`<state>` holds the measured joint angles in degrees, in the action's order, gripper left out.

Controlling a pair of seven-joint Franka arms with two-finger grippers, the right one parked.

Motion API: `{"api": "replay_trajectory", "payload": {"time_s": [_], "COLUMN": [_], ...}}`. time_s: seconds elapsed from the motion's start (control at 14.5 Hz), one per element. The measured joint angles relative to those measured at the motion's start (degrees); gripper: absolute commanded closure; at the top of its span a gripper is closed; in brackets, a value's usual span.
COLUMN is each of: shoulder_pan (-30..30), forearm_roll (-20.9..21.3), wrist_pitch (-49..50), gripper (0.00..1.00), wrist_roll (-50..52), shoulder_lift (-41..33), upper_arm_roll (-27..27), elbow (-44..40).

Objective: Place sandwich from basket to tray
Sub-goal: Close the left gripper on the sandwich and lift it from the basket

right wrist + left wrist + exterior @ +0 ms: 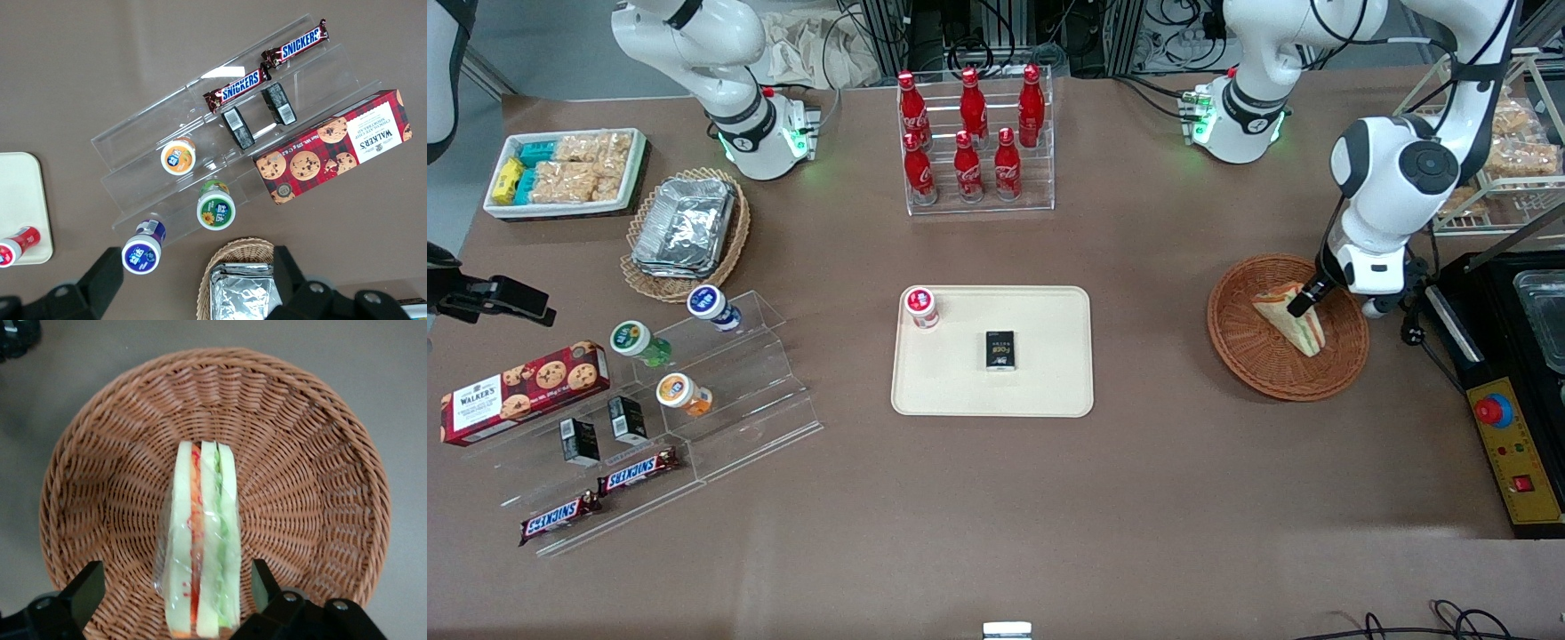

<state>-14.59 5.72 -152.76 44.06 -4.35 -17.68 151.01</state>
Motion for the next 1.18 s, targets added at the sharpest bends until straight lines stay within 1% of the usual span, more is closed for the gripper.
{"api": "replay_trajectory", "payload": {"time_s": [0.28,0.9,1.04,1.11,1.18], "shoulder_pan": [0.2,0.1,0.1,0.0,-0.1], "forearm_roll": [0.0,0.0,0.0,0.0,0.0], "wrist_pitch": [-4.7,-5.5,-5.6,-5.7,-5.9], "gripper": [0.02,0.02,0.04,0.19,0.59], "wrist_roll": [-0.4,-0.5,-0.5,-0.5,-0.5], "shoulder_lift": [2.8,4.2,4.9,5.4,5.9], "upper_arm_roll": [0.0,0.1,0.2,0.3,0.4], "elbow": [1.7,1.9,2.0,2.0,2.1]}}
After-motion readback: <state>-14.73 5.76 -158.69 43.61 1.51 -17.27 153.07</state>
